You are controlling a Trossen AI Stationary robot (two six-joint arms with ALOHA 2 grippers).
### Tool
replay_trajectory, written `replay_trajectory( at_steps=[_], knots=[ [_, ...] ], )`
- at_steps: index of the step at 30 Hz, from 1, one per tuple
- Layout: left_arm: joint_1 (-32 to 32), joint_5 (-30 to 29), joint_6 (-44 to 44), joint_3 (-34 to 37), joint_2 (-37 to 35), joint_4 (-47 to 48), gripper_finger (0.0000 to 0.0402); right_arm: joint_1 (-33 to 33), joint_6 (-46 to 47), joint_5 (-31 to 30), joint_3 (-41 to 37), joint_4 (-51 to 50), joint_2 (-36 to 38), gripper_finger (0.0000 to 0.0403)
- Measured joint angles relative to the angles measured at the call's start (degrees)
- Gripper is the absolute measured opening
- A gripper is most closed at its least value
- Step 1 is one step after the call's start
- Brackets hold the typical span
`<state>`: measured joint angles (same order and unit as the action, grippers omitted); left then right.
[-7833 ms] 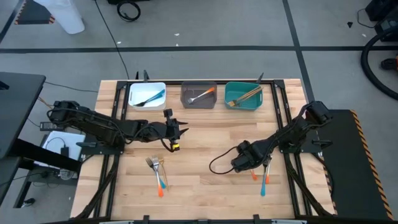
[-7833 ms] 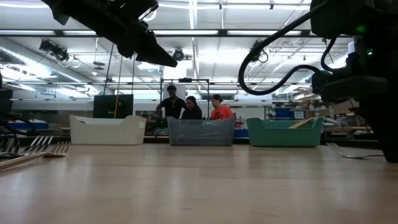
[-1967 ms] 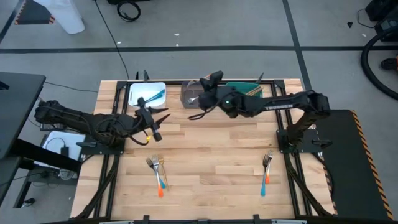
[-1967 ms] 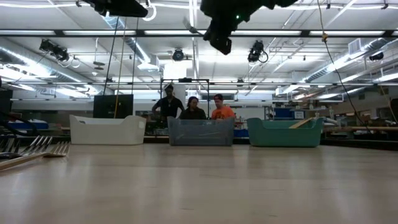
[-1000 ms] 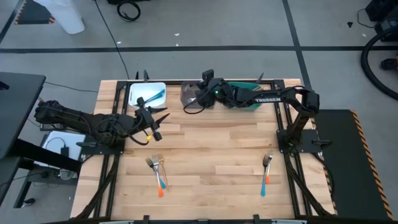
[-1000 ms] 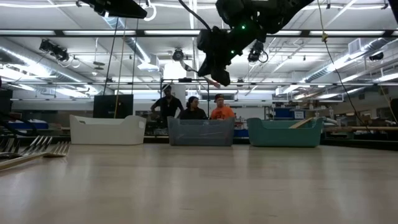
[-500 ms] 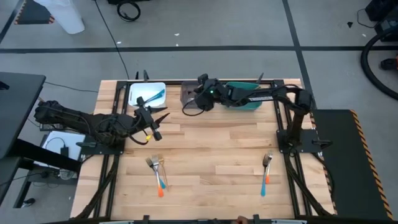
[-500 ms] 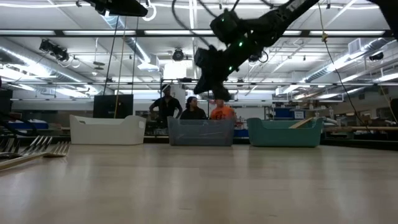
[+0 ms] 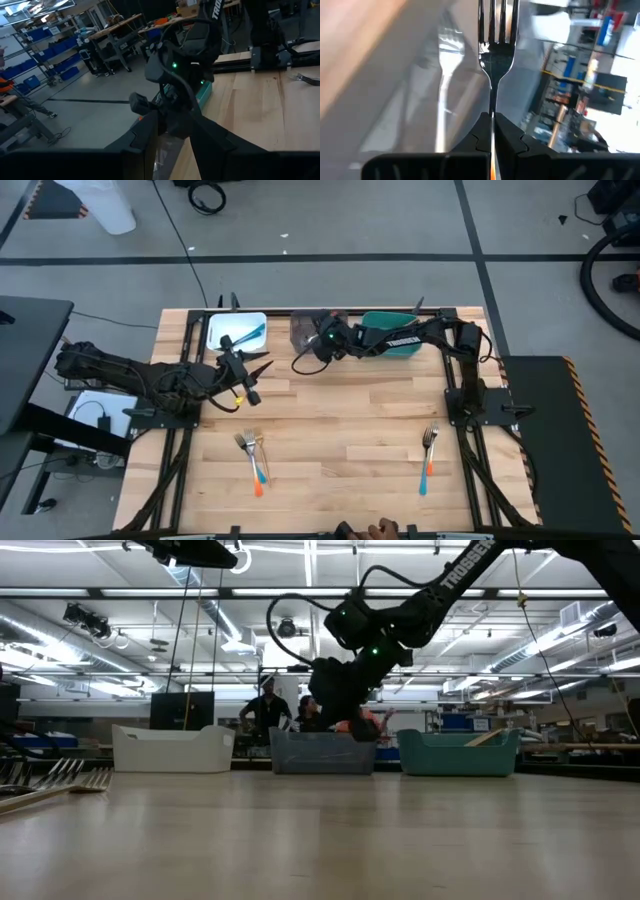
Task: Sort silverware by color (type)
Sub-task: Put the orange fork into the black bin
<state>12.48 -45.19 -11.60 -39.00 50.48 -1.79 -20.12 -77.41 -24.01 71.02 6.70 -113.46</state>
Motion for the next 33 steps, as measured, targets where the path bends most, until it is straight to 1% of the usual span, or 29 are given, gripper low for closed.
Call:
replay_trajectory(
  at_steps=[4,13,17,24,27,33],
  knots=[
    [-0.5,0.0,0.0,0.0,0.0,0.1,0.0117,-0.4,1.4,2.3,0.0,-0.7,0.0,0.0012],
    [-0.8,0.0,0.0,0.0,0.0,0.1,0.0117,-0.2,2.4,2.4,0.0,1.6,0.2,0.0015],
    [-0.8,0.0,0.0,0.0,0.0,0.1,0.0117,-0.3,2.6,5.1,0.0,2.7,0.2,0.0016],
    [-0.8,0.0,0.0,0.0,0.0,0.1,0.0117,-2.0,7.0,6.5,0.0,2.8,0.2,0.0022],
    [-0.8,0.0,0.0,0.0,0.0,0.1,0.0117,-2.8,9.4,8.5,0.0,2.7,0.2,0.0024],
    [-0.8,0.0,0.1,0.0,0.0,0.1,0.0117,-3.4,11.2,10.0,0.0,2.7,0.2,0.0024]
  ],
)
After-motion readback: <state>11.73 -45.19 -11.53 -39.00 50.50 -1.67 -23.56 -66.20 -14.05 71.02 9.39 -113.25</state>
